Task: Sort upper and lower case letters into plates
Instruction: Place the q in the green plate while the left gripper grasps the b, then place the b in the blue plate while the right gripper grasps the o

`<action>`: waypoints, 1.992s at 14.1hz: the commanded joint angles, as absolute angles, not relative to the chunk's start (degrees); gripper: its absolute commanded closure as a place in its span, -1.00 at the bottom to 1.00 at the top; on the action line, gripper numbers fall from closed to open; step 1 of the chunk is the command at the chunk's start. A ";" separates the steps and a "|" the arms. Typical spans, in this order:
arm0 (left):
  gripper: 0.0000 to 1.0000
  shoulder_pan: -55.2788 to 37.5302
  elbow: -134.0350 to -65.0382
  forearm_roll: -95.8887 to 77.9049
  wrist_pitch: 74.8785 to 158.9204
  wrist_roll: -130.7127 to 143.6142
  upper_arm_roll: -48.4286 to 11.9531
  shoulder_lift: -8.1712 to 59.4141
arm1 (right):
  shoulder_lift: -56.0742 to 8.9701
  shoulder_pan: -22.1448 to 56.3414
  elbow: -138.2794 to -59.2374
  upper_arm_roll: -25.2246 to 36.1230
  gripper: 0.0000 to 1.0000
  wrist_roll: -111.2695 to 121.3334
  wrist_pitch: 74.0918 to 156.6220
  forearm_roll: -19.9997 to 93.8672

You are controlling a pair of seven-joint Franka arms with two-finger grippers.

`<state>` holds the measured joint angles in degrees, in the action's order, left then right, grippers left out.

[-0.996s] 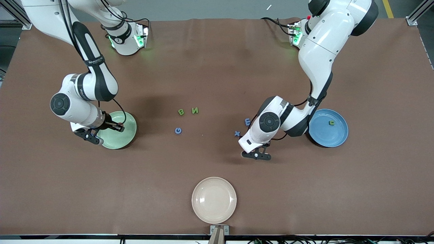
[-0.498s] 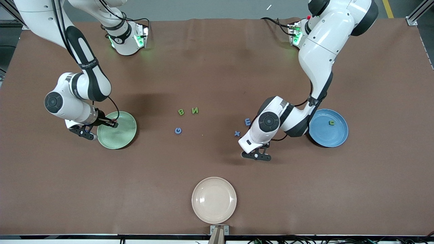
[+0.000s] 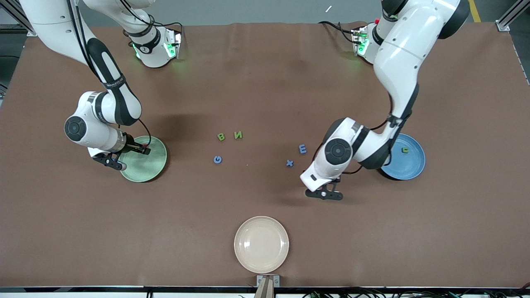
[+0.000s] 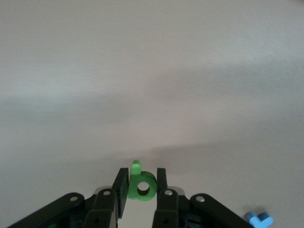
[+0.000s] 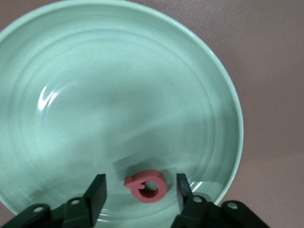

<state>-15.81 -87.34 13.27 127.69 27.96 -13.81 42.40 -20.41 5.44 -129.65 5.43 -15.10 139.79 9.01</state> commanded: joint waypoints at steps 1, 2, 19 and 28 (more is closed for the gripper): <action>0.88 -12.06 -95.86 14.24 126.74 26.20 -14.24 34.13 | -19.51 5.62 -126.32 4.75 -1.00 -15.47 135.55 9.67; 0.88 -10.74 -98.24 14.24 126.74 24.63 -14.33 32.19 | -19.42 6.58 -124.30 4.75 -1.00 -16.60 133.87 9.93; 0.87 12.83 -109.16 18.90 130.52 -3.95 -14.41 30.93 | -29.52 31.63 -112.94 5.01 -1.00 -51.66 142.81 14.85; -0.16 13.45 -109.51 18.90 131.40 -7.37 -14.41 31.91 | -35.86 34.98 -109.16 4.92 -0.60 -58.01 145.02 14.77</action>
<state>12.82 -108.99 17.84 130.85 -5.68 -13.96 32.98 -35.01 34.03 -110.56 4.35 -56.70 145.33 14.22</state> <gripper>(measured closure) 0.722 0.119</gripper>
